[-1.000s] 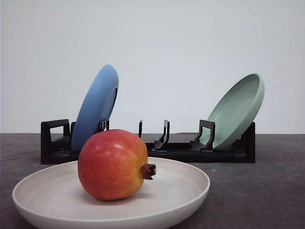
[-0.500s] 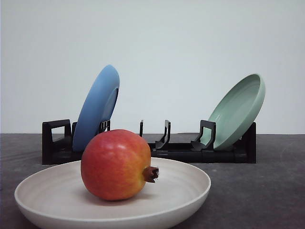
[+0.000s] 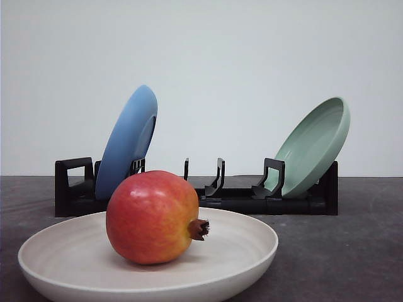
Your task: Place pomegranate in white plate
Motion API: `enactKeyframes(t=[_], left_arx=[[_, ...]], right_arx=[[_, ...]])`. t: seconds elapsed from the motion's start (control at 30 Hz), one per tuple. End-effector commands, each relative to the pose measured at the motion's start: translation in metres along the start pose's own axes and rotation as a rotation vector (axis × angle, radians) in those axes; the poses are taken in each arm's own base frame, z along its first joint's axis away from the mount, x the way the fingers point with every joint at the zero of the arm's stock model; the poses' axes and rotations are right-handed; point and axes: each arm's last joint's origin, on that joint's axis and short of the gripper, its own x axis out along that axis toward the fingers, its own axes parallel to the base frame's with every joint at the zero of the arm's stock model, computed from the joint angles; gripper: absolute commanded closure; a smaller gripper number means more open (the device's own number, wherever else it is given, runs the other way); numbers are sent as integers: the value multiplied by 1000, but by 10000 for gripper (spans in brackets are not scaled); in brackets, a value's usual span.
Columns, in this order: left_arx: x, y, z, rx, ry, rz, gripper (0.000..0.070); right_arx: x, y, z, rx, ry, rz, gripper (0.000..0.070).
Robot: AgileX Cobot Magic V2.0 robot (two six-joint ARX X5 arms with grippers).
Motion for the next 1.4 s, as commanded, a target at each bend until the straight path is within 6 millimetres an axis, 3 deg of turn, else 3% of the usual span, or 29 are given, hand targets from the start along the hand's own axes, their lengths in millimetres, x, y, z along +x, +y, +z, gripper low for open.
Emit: enactKeyframes(t=[0.0, 0.57, 0.97, 1.37], left_arx=[[1, 2, -3, 11, -16, -2, 700], [4, 9, -33, 20, -1, -87, 700], [4, 9, -34, 101, 3, -90, 700], [4, 9, -33, 29, 0, -91, 700]], right_arx=[[0, 1, 3, -13, -10, 13, 700], [0, 1, 3, -13, -10, 13, 700], [0, 1, 3, -13, -10, 13, 700], [0, 1, 3, -13, -10, 12, 700]])
